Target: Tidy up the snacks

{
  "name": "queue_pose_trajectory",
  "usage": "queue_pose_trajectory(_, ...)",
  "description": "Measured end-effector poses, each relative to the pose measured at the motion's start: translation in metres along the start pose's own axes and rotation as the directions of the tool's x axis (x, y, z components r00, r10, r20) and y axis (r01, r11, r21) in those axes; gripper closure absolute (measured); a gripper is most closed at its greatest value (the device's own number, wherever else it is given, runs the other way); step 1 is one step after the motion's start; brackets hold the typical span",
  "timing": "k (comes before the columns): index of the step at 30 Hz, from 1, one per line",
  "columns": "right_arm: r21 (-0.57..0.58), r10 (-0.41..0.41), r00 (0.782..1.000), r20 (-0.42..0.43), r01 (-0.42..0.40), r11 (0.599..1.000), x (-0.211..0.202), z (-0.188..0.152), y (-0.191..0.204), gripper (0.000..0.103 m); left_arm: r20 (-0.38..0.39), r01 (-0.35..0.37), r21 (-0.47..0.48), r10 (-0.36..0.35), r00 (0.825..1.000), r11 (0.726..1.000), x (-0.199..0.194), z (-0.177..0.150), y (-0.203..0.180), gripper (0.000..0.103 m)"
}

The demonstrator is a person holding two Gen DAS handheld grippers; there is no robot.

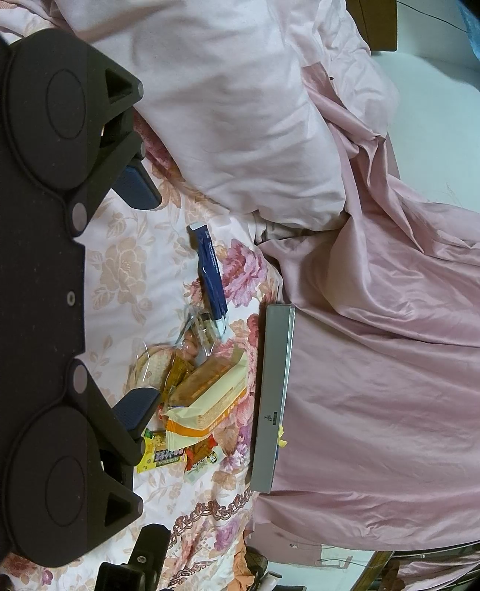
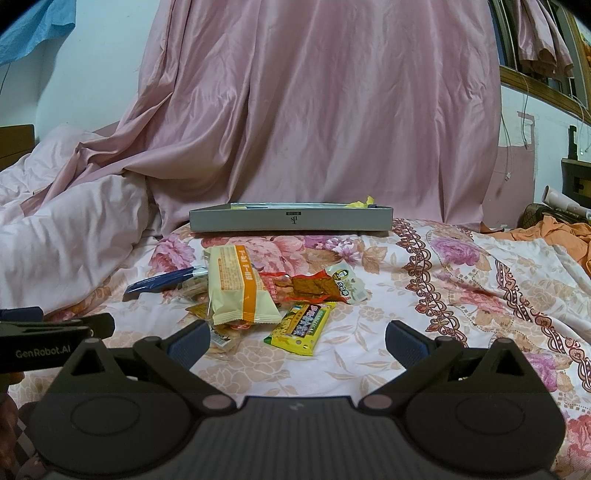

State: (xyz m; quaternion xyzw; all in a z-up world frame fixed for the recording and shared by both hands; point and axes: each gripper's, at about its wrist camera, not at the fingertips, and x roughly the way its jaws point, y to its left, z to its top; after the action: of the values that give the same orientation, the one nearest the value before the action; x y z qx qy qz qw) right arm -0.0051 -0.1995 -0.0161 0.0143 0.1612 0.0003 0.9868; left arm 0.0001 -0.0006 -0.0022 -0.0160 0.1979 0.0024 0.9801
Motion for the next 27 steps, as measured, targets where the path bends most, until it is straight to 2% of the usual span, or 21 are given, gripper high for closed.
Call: queue_pose_trajectory(27, 0.001, 0.000, 1.000, -0.006, 0.000, 1.000, -0.0005, -0.0007, 0.0022, 0.000, -0.009, 0.000, -0.002, 0.000, 1.000, 1.000, 0.0030, -0.0087, 0.0019, 0.001)
